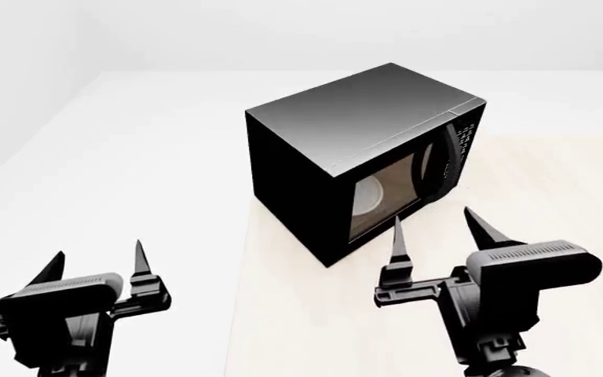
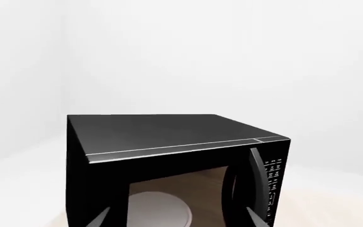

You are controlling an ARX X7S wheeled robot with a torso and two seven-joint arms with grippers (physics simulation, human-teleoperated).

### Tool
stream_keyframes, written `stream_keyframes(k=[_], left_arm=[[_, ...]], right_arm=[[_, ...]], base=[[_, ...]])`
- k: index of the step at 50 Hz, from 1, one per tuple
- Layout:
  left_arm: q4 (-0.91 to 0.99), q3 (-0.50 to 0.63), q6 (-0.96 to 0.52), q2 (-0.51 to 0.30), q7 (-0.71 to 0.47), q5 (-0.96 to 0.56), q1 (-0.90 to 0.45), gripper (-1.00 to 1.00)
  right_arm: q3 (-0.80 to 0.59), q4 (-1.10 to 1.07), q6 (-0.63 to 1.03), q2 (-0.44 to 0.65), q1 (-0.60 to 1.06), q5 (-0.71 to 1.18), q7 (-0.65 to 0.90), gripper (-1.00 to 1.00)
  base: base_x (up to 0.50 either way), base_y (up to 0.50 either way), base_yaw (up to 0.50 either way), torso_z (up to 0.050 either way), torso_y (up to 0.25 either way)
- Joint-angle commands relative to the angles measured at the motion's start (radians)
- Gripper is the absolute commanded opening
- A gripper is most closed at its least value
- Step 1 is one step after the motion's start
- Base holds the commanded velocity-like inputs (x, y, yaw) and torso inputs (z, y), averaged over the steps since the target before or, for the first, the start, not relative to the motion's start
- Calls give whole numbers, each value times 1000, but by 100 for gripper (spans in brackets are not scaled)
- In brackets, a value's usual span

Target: Close the microwave.

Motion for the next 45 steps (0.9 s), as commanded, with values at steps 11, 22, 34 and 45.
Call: stream_keyframes(k=[11,22,34,45], left_arm=[[30,1,49,-9,16,9,28,100],[53,-7,81,-15,25,8,50,100],[80,-18,119,-20,34,3,74,100],[91,-22,127,-23,37,-6,79,100]], right_arm=[[24,-177,45,41,-25,4,63,100],[36,-233,56,52,-30,5,88,100],[39,-278,61,61,-33,-26,120,100],[24,-320,71,76,-36,-72,145,100]], base=[[0,0,0,0,0],[0,0,0,0,0],[0,0,0,0,0],[0,0,0,0,0]])
